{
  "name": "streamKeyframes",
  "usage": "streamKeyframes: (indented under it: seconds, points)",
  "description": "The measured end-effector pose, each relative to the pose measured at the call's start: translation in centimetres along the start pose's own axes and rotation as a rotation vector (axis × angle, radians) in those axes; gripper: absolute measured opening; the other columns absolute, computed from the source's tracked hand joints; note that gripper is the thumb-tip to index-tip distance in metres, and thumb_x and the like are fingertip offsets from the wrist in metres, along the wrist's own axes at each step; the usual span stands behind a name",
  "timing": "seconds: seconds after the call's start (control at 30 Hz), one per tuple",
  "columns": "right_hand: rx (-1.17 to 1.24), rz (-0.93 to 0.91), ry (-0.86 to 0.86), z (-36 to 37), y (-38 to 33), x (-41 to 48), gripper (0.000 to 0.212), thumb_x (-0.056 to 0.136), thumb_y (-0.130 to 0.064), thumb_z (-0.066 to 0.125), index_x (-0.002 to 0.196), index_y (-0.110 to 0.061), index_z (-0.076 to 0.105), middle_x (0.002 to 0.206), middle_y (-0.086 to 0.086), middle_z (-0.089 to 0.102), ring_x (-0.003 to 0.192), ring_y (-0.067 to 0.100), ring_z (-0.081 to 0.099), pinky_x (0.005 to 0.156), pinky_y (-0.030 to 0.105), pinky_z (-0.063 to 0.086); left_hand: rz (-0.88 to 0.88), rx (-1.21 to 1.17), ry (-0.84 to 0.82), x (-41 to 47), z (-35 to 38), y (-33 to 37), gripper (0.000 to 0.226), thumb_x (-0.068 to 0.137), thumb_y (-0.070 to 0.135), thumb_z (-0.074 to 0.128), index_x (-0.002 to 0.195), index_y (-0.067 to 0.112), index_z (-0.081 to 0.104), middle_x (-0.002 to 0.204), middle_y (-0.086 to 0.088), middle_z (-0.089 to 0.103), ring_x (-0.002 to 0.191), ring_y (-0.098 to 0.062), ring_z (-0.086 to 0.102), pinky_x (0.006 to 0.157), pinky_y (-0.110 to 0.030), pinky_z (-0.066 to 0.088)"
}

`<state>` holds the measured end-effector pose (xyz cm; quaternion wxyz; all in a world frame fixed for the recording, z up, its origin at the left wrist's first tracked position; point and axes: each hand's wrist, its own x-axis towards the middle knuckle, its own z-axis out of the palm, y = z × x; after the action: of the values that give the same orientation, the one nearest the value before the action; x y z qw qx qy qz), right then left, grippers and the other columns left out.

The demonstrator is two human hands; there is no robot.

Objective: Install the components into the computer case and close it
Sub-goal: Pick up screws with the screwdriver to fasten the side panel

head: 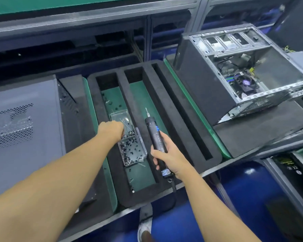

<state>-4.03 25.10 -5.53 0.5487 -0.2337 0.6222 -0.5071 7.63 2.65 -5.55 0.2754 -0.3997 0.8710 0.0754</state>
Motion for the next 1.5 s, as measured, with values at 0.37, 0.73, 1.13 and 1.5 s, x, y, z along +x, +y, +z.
streamKeyframes:
  seconds: [0.37, 0.73, 1.13, 1.5]
  points:
    - [0.1, 0.01, -0.035, -1.0, 1.2, 2.3, 0.072, 0.09, -0.01, 0.07, 0.145, -0.047, 0.042, 0.095, 0.003, 0.066, 0.068, 0.021, 0.057, 0.059, 0.033, 0.054, 0.139, 0.507, 0.062, 2.7, 2.2, 1.6, 0.03, 0.086, 0.012, 0.061, 0.069, 0.025, 0.041, 0.062, 0.008, 0.042, 0.069, -0.017, 0.045, 0.079, -0.035, 0.024]
    - [0.242, -0.024, -0.073, -1.4, 1.1, 3.2, 0.06, 0.091, -0.008, 0.068, 0.142, -0.035, 0.052, 0.094, 0.003, 0.061, 0.065, 0.021, 0.054, 0.053, 0.033, 0.052, 0.28, 0.604, 0.075, 3.7, 3.7, 2.2, 0.028, 0.08, -0.002, 0.059, 0.08, 0.025, 0.052, 0.078, 0.009, 0.063, 0.08, -0.018, 0.063, 0.084, -0.029, 0.037]
    - [0.226, -0.008, -0.111, -1.3, 1.0, 2.4, 0.067, 0.088, -0.015, 0.073, 0.144, -0.042, 0.05, 0.098, 0.002, 0.065, 0.068, 0.022, 0.055, 0.055, 0.032, 0.052, 0.194, 0.117, -0.003, 4.2, 2.0, 0.7, 0.014, 0.086, 0.007, 0.062, 0.084, 0.021, 0.062, 0.094, -0.004, 0.07, 0.082, -0.024, 0.065, 0.078, -0.032, 0.051]
    - [0.068, -0.094, -0.185, 3.3, -3.4, -2.4, 0.078, 0.091, -0.009, 0.07, 0.156, -0.033, 0.036, 0.102, 0.005, 0.063, 0.07, 0.021, 0.056, 0.058, 0.036, 0.052, 0.13, -1.736, -0.131, -2.1, -6.4, -3.8, 0.009, 0.089, 0.003, 0.068, 0.098, 0.006, 0.069, 0.086, -0.011, 0.074, 0.077, -0.017, 0.073, 0.07, -0.029, 0.06]
